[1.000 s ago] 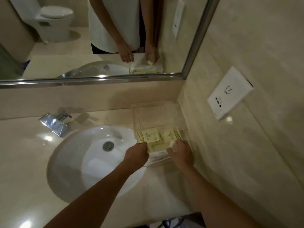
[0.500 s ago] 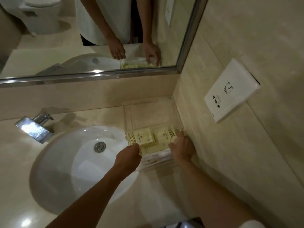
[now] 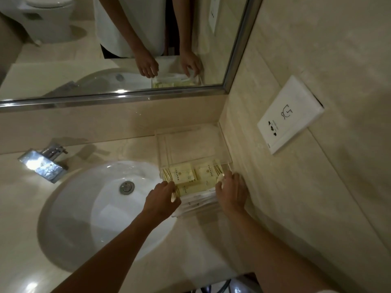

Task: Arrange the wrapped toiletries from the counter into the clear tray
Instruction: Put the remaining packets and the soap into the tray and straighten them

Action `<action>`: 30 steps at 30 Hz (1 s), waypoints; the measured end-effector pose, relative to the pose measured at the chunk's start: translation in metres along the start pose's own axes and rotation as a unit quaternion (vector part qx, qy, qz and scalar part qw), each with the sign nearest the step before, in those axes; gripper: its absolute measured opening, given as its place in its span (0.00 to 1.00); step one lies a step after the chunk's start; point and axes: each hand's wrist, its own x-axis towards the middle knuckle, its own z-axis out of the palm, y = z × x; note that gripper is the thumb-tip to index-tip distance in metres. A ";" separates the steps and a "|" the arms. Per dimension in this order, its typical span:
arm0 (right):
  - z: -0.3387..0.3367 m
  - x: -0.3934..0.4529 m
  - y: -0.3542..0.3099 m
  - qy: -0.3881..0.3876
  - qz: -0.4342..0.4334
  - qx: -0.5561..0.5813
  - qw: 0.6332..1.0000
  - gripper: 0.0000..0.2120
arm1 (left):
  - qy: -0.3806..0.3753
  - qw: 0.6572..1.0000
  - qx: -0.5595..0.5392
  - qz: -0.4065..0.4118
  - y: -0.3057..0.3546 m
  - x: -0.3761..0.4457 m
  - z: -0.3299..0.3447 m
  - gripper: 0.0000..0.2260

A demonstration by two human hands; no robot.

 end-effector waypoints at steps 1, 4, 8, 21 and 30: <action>0.001 -0.006 0.004 -0.002 -0.022 0.009 1.000 0.14 | -0.008 1.000 0.013 0.005 -0.001 -0.003 0.002 0.16; 0.007 -0.022 0.020 -0.038 -0.119 0.036 0.992 0.15 | -0.021 0.998 0.058 0.013 -0.001 -0.012 0.010 0.28; 0.007 -0.035 0.036 -0.091 -0.191 0.007 0.977 0.27 | -0.023 0.994 0.105 0.017 -0.004 -0.025 0.021 0.39; 0.002 -0.035 0.041 -0.143 -0.079 0.033 0.986 0.42 | 0.005 0.995 0.099 0.011 -0.003 -0.036 0.037 0.31; 0.013 -0.030 0.035 -0.158 -0.088 -0.054 0.982 0.43 | -0.028 0.996 0.079 0.008 -0.001 -0.026 0.031 0.32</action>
